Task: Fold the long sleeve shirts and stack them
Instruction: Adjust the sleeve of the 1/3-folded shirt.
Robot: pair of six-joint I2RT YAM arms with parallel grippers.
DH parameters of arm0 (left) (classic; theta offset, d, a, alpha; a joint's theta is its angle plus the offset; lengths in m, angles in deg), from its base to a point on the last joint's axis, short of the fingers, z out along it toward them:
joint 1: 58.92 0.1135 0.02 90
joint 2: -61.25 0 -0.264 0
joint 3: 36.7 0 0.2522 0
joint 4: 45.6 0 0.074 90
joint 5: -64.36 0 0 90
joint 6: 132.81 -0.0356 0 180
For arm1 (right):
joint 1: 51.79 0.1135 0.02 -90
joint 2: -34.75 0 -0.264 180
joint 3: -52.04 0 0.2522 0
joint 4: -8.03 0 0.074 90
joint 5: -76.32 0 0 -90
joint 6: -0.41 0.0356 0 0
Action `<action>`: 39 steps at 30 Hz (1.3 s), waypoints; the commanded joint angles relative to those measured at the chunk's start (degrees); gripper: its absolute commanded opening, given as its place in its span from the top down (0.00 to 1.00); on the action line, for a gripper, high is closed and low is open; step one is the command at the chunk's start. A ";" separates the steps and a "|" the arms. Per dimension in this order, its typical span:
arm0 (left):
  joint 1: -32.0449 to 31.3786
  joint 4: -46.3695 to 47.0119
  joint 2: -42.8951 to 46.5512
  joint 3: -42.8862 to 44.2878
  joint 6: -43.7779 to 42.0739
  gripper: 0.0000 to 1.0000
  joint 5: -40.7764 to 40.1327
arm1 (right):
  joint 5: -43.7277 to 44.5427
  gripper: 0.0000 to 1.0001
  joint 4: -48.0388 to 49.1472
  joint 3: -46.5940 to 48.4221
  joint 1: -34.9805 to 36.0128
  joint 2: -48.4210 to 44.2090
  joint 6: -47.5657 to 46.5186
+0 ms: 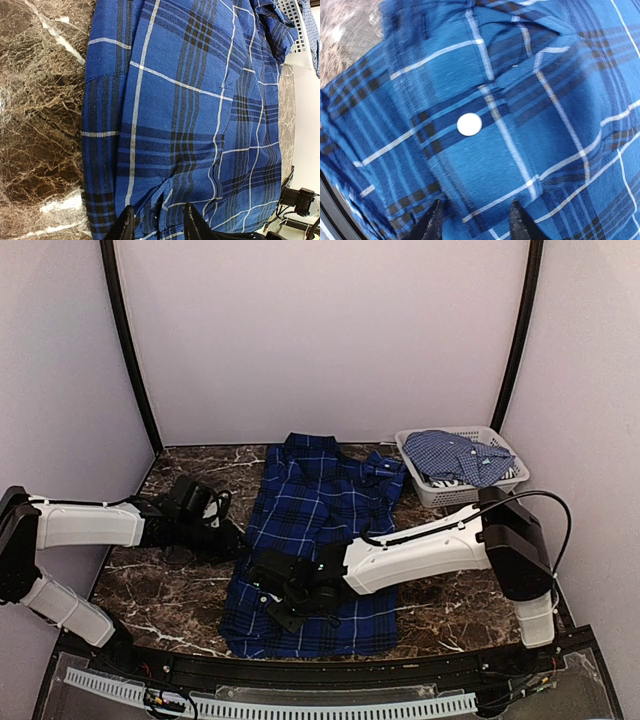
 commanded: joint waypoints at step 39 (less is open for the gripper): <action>0.26 2.18 -4.72 4.15 -1.16 0.69 3.80 | -2.85 0.92 -0.62 -1.73 1.17 -2.83 -0.53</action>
